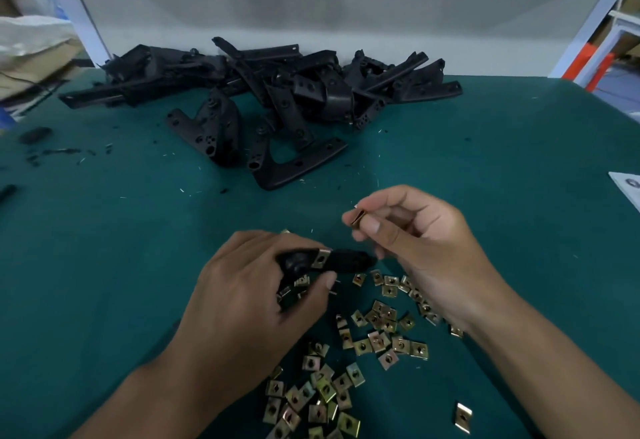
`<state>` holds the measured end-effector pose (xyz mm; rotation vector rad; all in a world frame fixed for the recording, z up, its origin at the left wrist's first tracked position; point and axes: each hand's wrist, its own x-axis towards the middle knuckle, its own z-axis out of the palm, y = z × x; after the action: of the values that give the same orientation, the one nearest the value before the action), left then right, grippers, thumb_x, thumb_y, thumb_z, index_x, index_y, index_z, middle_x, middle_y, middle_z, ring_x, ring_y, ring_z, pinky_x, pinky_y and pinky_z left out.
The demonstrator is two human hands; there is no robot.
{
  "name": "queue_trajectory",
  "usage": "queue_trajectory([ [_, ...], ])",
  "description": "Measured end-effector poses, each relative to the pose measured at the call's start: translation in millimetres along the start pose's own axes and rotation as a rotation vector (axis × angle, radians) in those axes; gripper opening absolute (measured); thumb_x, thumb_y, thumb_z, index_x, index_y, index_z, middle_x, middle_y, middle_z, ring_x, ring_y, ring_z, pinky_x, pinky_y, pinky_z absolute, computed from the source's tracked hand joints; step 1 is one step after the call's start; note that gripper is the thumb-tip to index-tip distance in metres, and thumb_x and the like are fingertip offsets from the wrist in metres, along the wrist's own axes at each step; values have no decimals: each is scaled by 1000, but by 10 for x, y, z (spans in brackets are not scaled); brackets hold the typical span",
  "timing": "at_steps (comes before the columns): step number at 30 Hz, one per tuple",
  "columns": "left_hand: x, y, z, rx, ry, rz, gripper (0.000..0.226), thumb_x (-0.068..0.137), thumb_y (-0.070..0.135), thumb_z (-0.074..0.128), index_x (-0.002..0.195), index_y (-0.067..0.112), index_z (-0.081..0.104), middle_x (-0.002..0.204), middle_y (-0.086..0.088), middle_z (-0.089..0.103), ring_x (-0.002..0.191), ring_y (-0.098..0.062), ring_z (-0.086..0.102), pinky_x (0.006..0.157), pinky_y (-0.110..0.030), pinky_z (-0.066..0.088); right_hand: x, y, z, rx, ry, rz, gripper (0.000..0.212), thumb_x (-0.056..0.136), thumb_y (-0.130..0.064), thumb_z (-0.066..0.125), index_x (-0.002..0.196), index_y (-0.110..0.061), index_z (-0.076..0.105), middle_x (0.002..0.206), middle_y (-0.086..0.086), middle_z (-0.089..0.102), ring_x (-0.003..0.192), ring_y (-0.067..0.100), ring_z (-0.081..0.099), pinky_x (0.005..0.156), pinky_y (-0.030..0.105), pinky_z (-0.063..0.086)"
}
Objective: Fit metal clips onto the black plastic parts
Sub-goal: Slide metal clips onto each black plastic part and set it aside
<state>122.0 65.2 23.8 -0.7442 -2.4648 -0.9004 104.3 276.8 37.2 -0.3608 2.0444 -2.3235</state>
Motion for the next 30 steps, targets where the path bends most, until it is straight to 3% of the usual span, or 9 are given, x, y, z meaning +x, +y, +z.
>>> queue_trajectory([
  [3, -5, -33, -3, -74, -7, 1, 31, 96, 50, 52, 99, 26, 72, 94, 34, 51, 87, 7, 52, 81, -1, 36, -26, -37, 79, -41, 9, -80, 10, 82, -23, 73, 91, -27, 75, 93, -2, 79, 90, 6, 72, 79, 14, 52],
  [8, 17, -26, -17, -140, -15, -53, 29, 97, 60, 45, 100, 36, 61, 87, 34, 51, 80, 14, 51, 72, 2, 36, -64, -70, 143, -52, -18, -119, 10, 80, -19, 73, 89, -22, 77, 78, -10, 73, 75, 1, 66, 70, 12, 51],
  [12, 27, -20, -33, -140, -3, -47, 14, 94, 49, 54, 105, 41, 60, 87, 44, 51, 81, 25, 48, 68, 8, 30, -61, -77, 132, -90, -3, -107, 11, 79, -22, 72, 89, -24, 75, 78, -12, 72, 76, -1, 65, 71, 11, 49],
  [14, 23, -31, -27, -139, 39, -60, 16, 93, 45, 56, 103, 37, 65, 76, 35, 52, 74, 25, 48, 61, 8, 29, -54, -66, 110, -105, 23, -107, 11, 79, -24, 72, 89, -26, 75, 80, -12, 73, 77, -1, 66, 72, 11, 49],
  [17, 33, -32, -23, -132, 83, -86, 19, 93, 43, 56, 103, 31, 66, 63, 26, 39, 64, 23, 46, 53, 8, 26, -49, -55, 85, -110, 23, -100, 11, 80, -23, 72, 89, -26, 76, 81, -12, 73, 78, -1, 66, 73, 11, 49],
  [25, 21, -59, -14, -127, 67, -98, 33, 93, 45, 54, 100, 17, 71, 64, 24, 39, 63, 20, 47, 53, 6, 27, -42, -39, 65, -126, 18, -133, 11, 81, -23, 73, 91, -26, 78, 83, -10, 73, 78, 2, 65, 73, 13, 49],
  [30, 17, -57, -15, -143, 71, -91, 23, 93, 45, 54, 103, 28, 66, 63, 25, 39, 65, 21, 47, 54, 7, 27, -49, -22, 48, -223, -10, -133, 10, 85, -28, 76, 95, -27, 78, 86, -11, 74, 78, 1, 65, 71, 12, 49],
])
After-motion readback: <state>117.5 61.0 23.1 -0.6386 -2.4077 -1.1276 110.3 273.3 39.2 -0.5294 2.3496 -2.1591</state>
